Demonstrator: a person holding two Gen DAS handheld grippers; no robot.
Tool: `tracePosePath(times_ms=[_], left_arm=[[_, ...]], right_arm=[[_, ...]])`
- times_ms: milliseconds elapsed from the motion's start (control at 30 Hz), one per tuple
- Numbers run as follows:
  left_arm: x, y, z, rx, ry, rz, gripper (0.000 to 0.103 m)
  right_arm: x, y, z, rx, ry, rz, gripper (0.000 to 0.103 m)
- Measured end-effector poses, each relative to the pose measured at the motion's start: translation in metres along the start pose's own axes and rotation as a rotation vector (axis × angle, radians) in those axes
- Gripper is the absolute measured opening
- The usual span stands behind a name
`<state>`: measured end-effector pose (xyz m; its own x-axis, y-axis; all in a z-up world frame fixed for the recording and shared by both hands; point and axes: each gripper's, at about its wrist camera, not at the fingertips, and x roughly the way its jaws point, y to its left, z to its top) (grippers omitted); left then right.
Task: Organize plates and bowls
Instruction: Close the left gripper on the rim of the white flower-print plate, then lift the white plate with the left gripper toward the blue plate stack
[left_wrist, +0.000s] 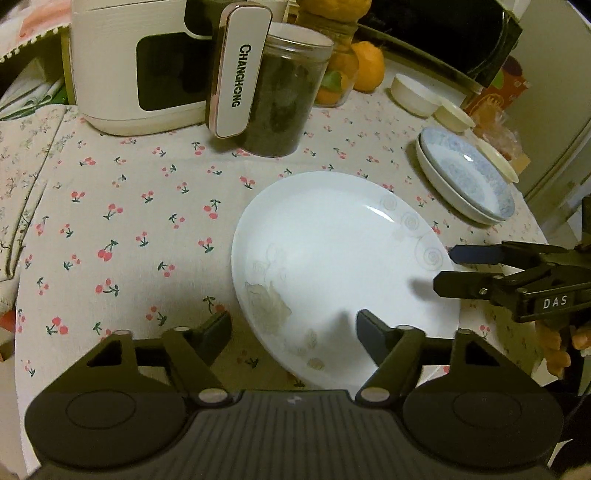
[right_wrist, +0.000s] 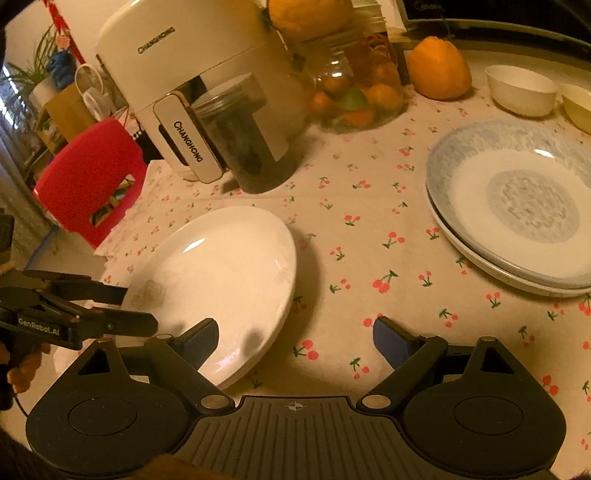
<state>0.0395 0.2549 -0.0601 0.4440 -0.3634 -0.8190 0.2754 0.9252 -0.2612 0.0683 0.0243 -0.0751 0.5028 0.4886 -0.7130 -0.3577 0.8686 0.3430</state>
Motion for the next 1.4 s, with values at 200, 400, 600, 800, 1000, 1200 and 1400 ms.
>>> tracePosePath(times_ms=[200, 400, 600, 800, 1000, 1200, 1400], left_arm=[[0.001, 0.000, -0.002, 0.002, 0.024, -0.009, 0.047], [0.000, 0.001, -0.001, -0.007, 0.021, 0.011, 0.038], [0.000, 0.000, 0.001, -0.007, 0.021, 0.027, 0.035], [0.001, -0.006, 0.005, -0.001, 0.011, 0.031, 0.033], [0.000, -0.012, 0.010, -0.009, -0.017, 0.016, 0.028], [0.001, -0.026, 0.020, 0.001, -0.054, 0.021, 0.027], [0.003, -0.037, 0.029, 0.003, -0.079, 0.021, 0.027]], right_arm=[[0.003, 0.007, -0.002, -0.027, -0.013, -0.003, 0.089], [0.006, 0.009, 0.000, -0.026, -0.041, -0.030, 0.057], [0.007, 0.005, 0.002, -0.005, -0.040, -0.040, 0.025], [0.004, 0.009, 0.003, -0.009, -0.042, -0.043, 0.016], [-0.006, -0.004, 0.010, 0.043, -0.055, -0.039, 0.016], [-0.015, -0.016, 0.015, 0.078, -0.080, -0.053, 0.016], [-0.022, -0.025, 0.020, 0.103, -0.099, -0.070, 0.016]])
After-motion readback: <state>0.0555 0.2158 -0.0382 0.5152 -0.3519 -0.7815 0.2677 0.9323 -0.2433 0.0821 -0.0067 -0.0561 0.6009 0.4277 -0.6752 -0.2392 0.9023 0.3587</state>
